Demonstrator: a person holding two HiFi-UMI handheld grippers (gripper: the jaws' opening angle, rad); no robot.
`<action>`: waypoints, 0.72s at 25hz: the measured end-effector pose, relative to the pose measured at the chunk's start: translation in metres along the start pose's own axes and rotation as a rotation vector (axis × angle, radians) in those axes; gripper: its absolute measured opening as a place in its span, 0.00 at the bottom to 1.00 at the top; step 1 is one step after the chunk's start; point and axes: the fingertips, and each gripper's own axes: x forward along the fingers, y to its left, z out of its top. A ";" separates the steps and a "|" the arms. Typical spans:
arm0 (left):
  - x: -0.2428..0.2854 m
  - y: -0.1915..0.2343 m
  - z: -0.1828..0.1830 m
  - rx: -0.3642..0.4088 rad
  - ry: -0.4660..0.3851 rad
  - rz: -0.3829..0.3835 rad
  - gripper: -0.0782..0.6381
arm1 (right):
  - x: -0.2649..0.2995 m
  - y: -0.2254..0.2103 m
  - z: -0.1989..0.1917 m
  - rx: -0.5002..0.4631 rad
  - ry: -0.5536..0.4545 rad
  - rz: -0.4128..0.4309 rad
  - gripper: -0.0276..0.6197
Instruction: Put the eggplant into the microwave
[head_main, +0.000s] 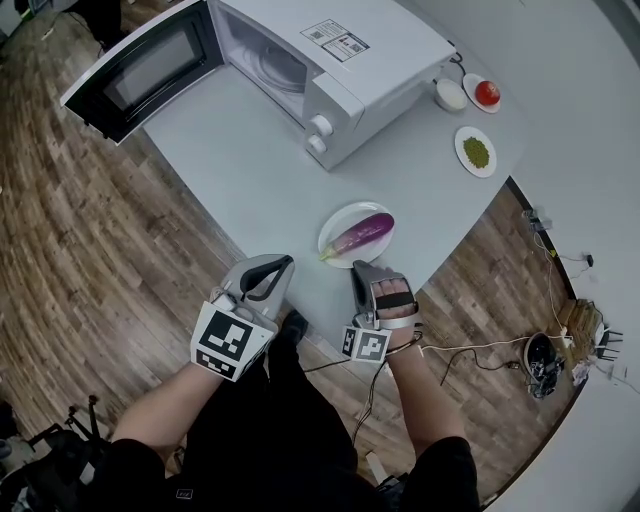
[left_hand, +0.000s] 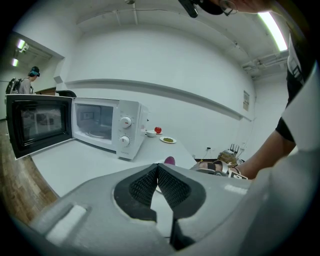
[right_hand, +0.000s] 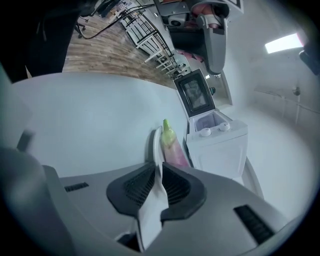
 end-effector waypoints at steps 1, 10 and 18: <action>0.000 0.001 0.000 0.001 0.000 0.001 0.12 | 0.000 0.000 0.000 0.004 0.004 0.000 0.10; -0.003 0.006 0.000 -0.001 -0.004 0.010 0.12 | 0.011 -0.003 -0.005 -0.004 0.059 0.005 0.09; -0.009 0.016 -0.004 0.002 0.009 0.031 0.12 | 0.019 -0.011 -0.001 -0.094 0.087 -0.040 0.09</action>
